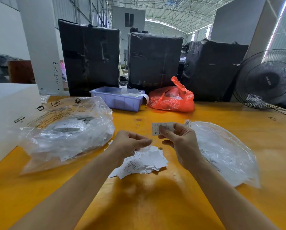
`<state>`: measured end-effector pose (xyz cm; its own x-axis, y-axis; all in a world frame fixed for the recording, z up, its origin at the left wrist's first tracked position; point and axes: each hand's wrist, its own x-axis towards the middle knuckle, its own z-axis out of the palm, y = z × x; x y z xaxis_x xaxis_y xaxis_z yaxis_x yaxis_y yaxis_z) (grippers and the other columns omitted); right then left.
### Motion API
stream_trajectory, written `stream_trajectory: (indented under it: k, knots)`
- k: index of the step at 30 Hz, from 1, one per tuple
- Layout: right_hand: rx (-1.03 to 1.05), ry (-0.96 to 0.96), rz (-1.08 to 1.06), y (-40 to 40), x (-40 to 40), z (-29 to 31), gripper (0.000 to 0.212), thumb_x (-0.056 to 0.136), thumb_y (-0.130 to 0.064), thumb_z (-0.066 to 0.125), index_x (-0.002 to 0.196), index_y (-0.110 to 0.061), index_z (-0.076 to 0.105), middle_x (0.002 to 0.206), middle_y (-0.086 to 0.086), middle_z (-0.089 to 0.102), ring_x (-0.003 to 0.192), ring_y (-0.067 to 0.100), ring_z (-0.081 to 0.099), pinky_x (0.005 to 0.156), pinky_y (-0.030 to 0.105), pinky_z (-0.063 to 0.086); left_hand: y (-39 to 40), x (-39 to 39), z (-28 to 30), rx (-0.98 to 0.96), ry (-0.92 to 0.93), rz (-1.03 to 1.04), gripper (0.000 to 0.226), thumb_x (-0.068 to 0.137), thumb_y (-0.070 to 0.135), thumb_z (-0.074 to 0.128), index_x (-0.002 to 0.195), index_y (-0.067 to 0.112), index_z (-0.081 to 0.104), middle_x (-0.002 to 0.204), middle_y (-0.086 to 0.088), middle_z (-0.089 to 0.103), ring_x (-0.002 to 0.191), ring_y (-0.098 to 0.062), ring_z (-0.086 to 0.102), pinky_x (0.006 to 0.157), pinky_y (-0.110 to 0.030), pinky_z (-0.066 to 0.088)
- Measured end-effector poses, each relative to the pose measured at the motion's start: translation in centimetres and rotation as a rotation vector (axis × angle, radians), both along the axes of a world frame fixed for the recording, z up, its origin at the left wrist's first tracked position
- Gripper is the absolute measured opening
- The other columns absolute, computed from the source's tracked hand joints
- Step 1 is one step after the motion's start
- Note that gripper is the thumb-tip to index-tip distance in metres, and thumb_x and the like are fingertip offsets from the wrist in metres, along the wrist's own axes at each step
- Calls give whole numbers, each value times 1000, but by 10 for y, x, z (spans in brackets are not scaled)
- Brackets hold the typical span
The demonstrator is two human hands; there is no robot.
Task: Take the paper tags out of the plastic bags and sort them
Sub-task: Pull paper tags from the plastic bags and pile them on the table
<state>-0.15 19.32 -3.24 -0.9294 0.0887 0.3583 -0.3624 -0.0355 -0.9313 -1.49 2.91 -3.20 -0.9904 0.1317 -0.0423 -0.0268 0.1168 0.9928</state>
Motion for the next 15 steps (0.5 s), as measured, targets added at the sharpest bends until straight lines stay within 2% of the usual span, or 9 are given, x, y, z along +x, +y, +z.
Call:
stream_trajectory:
  k: [7,12,15]
  knots:
    - [106,66,-28,-2,-1,-3,13,77,-7,73,74,-19,70,71,3,72,65,16,66,55,23,51,-2,-2,-1,55,-47,-27,13,66,11,80,55,15,74,54,0,59,47,-8,42,41,-16,36]
    - [217,89,-55,-2,-1,-6,13,78,-5,73,76,-18,70,75,7,72,67,17,66,60,30,54,-3,-4,-1,64,-81,-38,12,64,13,81,54,16,75,59,-3,58,49,-9,41,41,-17,35]
    - [184,101,-72,-2,-1,-6,16,77,-4,73,74,-19,68,72,4,71,66,17,66,59,30,54,-3,-5,-1,66,-110,-43,10,63,12,81,55,14,75,61,-5,59,53,-11,42,40,-17,34]
